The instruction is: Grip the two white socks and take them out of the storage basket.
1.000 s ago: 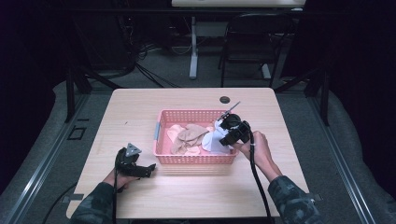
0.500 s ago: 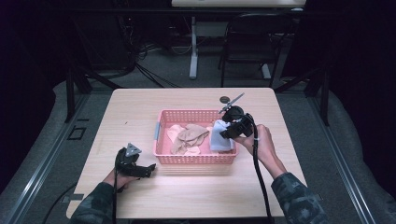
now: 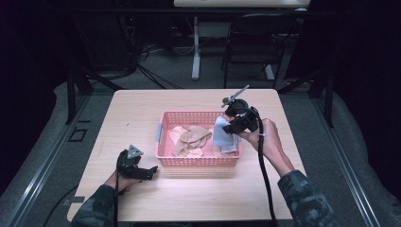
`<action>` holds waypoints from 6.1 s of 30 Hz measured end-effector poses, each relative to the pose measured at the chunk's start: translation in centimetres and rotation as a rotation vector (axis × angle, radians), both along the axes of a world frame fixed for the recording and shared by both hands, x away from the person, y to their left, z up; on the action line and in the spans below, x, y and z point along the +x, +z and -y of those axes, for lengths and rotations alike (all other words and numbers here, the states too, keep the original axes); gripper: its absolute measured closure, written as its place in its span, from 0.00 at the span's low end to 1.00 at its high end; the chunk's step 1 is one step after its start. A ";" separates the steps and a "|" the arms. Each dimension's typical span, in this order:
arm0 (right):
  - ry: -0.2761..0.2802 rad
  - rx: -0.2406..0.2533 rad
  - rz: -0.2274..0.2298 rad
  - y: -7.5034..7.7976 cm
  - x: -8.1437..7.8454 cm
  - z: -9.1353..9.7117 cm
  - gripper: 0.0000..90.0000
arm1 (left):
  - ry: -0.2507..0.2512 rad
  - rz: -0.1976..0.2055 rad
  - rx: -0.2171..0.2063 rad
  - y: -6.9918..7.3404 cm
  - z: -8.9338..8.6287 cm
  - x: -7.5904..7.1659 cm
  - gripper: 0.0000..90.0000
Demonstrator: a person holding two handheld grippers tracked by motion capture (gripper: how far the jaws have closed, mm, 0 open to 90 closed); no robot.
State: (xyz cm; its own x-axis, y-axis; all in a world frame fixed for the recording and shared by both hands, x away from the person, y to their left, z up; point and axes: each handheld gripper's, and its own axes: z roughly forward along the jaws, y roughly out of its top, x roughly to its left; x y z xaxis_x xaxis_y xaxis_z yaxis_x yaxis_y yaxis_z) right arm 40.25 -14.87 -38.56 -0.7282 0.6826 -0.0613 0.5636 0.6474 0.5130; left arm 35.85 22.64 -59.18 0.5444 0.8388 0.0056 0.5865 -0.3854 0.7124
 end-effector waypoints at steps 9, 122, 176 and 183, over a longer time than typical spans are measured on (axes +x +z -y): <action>0.009 -0.007 0.005 1.2 0.0 -0.2 0.83 | -0.001 0.000 0.000 0.0 0.0 0.0 0.01; -0.286 0.010 -0.061 -4.7 -1.6 13.7 0.84 | 0.001 0.000 0.000 0.0 0.0 0.0 0.01; -0.370 0.052 -0.112 -7.6 -1.3 15.0 0.09 | 0.001 -0.002 -0.002 0.0 0.0 0.0 0.01; -0.349 0.076 -0.084 -6.3 -1.9 15.1 0.08 | -0.001 -0.002 -0.002 0.0 0.0 0.0 0.01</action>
State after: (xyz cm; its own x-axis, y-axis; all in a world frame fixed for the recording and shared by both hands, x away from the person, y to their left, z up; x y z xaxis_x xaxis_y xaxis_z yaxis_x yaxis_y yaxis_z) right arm 38.39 -29.92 -44.89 -0.4512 0.8911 0.0490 0.7860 0.3709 0.4945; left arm 35.87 22.62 -59.18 0.5450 0.8384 0.0024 0.5876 -0.3841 0.7122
